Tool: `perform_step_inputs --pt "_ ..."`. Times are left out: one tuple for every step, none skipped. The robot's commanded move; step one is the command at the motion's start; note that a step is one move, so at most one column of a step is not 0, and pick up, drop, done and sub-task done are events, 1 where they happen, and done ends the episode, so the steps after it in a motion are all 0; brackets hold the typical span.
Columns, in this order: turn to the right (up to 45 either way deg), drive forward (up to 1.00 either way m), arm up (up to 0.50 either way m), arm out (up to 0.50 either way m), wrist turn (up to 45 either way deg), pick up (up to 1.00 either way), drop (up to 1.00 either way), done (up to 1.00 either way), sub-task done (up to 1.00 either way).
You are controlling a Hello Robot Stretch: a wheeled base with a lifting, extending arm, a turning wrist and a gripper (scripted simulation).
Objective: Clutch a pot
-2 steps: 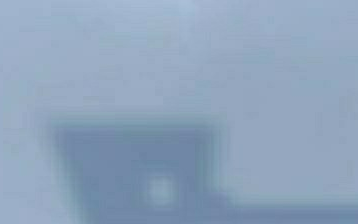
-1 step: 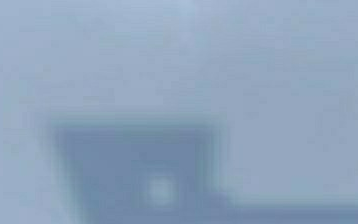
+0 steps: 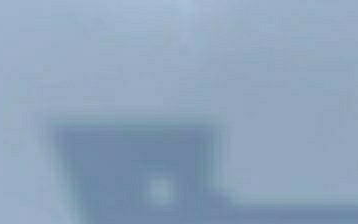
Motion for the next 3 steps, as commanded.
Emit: perform_step_inputs --pt "0.0 0.00 0.00 0.00 36.0 0.00 0.00 0.00 0.00" --pt "0.0 0.00 -0.04 0.00 0.0 0.00 0.00 0.00 0.00" --pt "0.0 0.00 0.00 0.00 0.0 1.00 0.00 0.00 0.00"
